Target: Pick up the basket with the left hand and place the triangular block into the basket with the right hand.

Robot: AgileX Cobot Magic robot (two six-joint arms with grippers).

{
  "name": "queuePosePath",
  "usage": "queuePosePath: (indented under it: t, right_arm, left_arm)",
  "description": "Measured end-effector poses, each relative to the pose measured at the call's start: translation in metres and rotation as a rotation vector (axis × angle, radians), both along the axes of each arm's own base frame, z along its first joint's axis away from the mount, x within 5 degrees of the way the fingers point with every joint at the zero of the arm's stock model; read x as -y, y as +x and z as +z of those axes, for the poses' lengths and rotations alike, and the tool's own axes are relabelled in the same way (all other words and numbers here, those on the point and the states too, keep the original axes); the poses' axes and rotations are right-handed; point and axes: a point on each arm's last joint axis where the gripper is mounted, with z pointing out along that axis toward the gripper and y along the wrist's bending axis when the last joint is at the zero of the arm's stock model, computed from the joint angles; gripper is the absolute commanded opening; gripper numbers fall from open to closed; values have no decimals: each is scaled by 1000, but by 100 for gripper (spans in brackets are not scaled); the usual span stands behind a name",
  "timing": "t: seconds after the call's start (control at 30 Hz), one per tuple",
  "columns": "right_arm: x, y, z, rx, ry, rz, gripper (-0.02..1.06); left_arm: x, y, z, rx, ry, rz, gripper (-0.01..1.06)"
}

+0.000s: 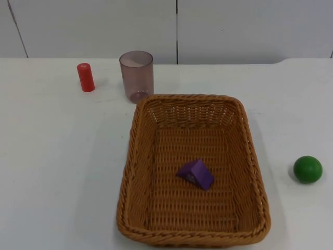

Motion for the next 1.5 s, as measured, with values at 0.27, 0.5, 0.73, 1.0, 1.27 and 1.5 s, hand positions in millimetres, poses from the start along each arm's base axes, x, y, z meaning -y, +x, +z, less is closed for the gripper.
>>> queuePosePath:
  t: [0.27,0.5,0.73,1.0,1.27,1.5]
  right_arm:
    - [3,9,-17,-151,64,-44,105]
    - [3,36,-47,-319,175,-75,105]
    - [3,60,-80,-467,169,-102,105]
    - [3,79,-104,-517,178,-120,105]
    - [3,86,-118,-562,171,-131,105]
    - [3,87,-120,-568,171,-131,105]
  left_arm:
    - [2,22,-27,-183,-14,-23,105]
    - [4,55,-66,-373,-28,-40,105]
    - [3,68,-83,-438,-30,-39,105]
    - [3,87,-111,-530,-33,-38,105]
    - [3,96,-129,-589,-32,-35,105]
    - [3,96,-129,-586,-32,-35,105]
